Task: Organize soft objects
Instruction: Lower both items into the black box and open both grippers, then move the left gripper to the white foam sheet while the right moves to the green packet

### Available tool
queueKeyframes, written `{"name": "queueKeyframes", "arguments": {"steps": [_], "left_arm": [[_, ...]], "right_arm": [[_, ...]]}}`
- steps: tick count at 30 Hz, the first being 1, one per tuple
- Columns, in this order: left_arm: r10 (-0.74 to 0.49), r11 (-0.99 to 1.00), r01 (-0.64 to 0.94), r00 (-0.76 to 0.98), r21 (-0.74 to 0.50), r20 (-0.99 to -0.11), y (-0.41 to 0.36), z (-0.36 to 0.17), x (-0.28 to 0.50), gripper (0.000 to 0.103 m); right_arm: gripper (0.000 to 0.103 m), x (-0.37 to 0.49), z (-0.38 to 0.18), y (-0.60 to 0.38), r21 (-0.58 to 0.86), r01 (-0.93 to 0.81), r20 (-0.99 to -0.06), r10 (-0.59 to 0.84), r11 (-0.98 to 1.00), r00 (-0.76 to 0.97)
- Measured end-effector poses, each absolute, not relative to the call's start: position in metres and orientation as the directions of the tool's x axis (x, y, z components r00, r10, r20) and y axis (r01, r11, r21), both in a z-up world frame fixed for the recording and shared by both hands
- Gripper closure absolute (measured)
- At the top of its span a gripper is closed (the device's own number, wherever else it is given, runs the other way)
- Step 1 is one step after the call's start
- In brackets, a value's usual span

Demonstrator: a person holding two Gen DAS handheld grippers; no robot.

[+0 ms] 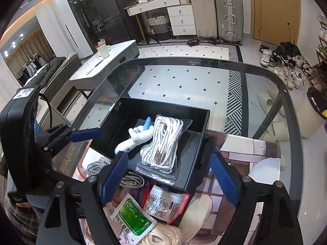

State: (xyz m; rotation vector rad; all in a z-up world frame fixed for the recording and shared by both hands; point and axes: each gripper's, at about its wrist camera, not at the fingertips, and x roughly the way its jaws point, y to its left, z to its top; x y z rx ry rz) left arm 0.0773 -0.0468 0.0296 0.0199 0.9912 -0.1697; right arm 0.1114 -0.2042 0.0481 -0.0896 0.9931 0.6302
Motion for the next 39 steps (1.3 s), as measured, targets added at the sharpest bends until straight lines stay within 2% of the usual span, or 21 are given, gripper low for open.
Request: {"name": "queueKeyframes", "arguments": {"steps": [5, 7, 8, 21, 25, 31, 36, 39], "left_arm": [[-0.142, 0.986, 0.152, 0.533, -0.071, -0.834, -0.045, 0.032, 0.062, 0.017], [-0.149, 0.986, 0.147, 0.529, -0.083, -0.835, -0.044, 0.032, 0.057, 0.003], [-0.152, 0.986, 0.144, 0.535, -0.088, -0.831, -0.043, 0.032, 0.053, 0.000], [-0.123, 0.992, 0.091, 0.535, -0.087, -0.836, -0.029, 0.026, 0.016, 0.000], [-0.111, 0.994, 0.076, 0.532, -0.083, -0.840, -0.026, 0.022, 0.005, 0.000], [-0.101, 0.995, 0.055, 0.519, -0.085, -0.849, -0.023, 0.015, -0.007, 0.000], [-0.098, 0.995, 0.019, 0.510, -0.103, -0.855, -0.020, 0.009, -0.013, 0.000], [-0.086, 0.994, -0.009, 0.506, -0.106, -0.858, -0.019, 0.005, -0.016, 0.000]], "right_arm": [[0.009, 0.096, 0.048, -0.214, 0.208, -0.532, -0.804, 0.453, 0.821, 0.386], [0.009, 0.090, 0.047, -0.217, 0.203, -0.533, -0.805, 0.449, 0.822, 0.387], [0.009, 0.087, 0.047, -0.217, 0.201, -0.534, -0.805, 0.449, 0.821, 0.388], [0.009, 0.050, 0.051, -0.217, 0.166, -0.576, -0.809, 0.444, 0.800, 0.384], [0.002, 0.040, 0.050, -0.216, 0.176, -0.608, -0.803, 0.470, 0.774, 0.367], [0.001, 0.029, 0.043, -0.214, 0.164, -0.634, -0.814, 0.467, 0.756, 0.346], [0.001, 0.016, 0.039, -0.207, 0.130, -0.714, -0.812, 0.487, 0.688, 0.322], [0.001, 0.007, 0.036, -0.198, 0.062, -0.779, -0.810, 0.488, 0.624, 0.326]]}}
